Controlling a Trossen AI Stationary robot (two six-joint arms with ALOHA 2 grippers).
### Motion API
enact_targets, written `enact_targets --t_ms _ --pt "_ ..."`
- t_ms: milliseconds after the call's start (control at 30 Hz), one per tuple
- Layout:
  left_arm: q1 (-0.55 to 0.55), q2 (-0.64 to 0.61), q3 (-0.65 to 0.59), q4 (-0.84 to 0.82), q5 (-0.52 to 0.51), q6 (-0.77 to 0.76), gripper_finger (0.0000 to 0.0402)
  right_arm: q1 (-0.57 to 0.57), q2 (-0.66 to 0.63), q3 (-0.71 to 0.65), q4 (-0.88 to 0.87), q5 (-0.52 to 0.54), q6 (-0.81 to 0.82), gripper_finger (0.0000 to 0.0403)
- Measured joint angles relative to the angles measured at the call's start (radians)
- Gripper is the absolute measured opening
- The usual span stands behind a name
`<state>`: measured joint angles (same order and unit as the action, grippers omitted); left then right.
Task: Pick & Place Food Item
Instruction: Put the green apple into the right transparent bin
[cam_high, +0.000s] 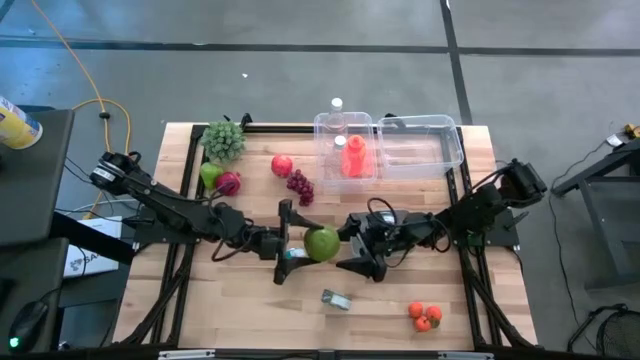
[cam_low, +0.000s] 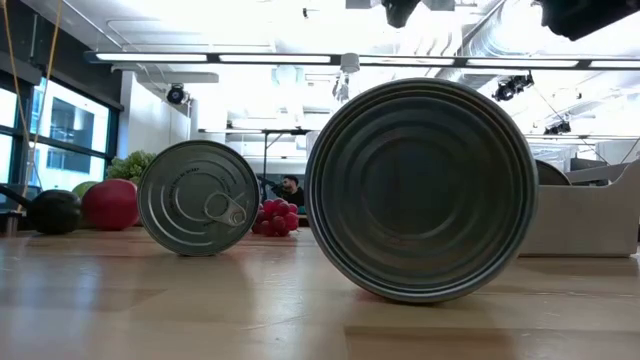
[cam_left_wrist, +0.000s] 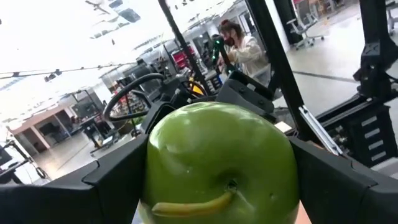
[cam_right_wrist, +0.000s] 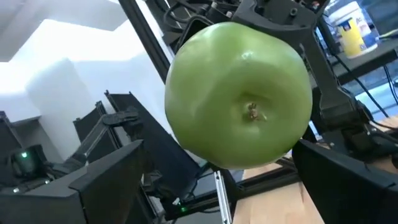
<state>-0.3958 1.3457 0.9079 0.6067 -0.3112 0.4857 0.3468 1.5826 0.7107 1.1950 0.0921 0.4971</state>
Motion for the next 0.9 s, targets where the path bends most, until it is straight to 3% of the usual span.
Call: enact_targets --t_ms 233,900 --pt "0.008 0.011 -0.001 -0.021 -0.001 -0.005 0.0335 -0.029 0.0 0.002 -0.01 0.05 0.062 0.0391" --pt "0.028 0.05 -0.002 -0.006 0.006 -0.015 0.0335 -0.039 -0.001 0.004 -0.023 0.036 0.086 0.0391"
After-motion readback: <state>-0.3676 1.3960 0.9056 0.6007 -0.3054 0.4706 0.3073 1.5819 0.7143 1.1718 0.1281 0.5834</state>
